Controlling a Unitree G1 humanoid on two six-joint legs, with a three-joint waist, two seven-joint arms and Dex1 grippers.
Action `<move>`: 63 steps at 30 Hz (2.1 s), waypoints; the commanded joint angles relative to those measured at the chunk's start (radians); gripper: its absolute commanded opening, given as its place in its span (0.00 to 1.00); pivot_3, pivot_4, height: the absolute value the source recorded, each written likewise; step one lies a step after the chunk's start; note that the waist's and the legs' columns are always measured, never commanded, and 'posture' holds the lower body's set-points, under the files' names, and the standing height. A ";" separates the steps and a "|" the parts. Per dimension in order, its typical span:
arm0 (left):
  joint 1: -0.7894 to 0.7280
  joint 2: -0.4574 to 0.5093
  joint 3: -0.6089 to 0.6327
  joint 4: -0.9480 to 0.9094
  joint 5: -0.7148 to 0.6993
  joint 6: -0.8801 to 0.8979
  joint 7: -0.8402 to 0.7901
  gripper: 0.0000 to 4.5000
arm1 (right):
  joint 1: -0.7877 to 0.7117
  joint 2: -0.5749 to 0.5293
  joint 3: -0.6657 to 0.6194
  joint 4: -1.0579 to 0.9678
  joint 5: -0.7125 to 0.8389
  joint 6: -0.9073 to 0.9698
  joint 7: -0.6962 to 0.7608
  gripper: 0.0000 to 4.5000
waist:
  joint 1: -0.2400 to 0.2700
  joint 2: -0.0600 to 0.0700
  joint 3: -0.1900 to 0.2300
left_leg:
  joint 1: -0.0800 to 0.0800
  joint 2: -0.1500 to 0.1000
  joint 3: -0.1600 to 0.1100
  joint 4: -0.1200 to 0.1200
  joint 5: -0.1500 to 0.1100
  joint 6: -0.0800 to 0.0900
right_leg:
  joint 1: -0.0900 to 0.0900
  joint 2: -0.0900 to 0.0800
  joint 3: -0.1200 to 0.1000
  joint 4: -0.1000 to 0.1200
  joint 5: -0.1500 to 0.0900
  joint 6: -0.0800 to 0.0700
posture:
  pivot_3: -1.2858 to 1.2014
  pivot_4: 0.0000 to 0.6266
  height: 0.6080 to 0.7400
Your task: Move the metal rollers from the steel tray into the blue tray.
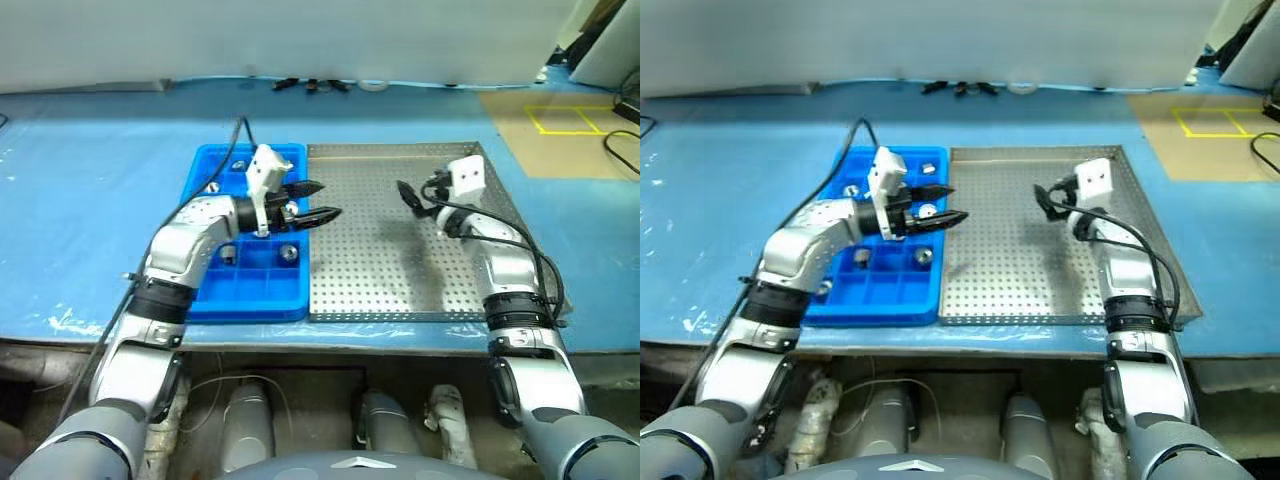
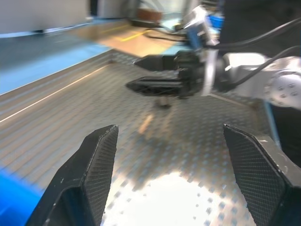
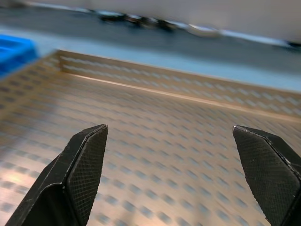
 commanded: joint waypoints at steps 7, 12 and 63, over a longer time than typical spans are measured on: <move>-0.076 -0.035 0.002 0.042 0.015 -0.037 -0.063 0.83 | -0.032 0.010 0.012 0.176 -0.045 -0.152 -0.075 0.99 | -0.035 0.000 0.000 | 0.000 0.000 0.003 0.004 -0.005 0.008 | 0.000 0.000 0.000 0.000 0.000 0.000 | 0.43 0.24 1.00; -0.064 -0.022 0.010 0.031 0.015 -0.022 -0.067 0.83 | -0.059 0.029 0.020 0.259 -0.051 -0.169 -0.081 0.99 | -0.031 0.000 0.000 | 0.000 -0.001 0.003 0.006 -0.005 0.009 | 0.001 -0.001 -0.001 0.001 0.000 -0.001 | 0.44 0.24 1.00; 0.706 0.432 0.487 -0.604 -0.237 0.259 0.083 0.83 | -0.008 0.215 0.506 -0.465 0.294 0.467 0.590 0.37 | 0.081 0.001 0.001 | 0.001 0.001 -0.001 -0.010 -0.002 0.003 | -0.002 -0.001 -0.002 -0.003 -0.002 -0.001 | 0.59 0.24 1.00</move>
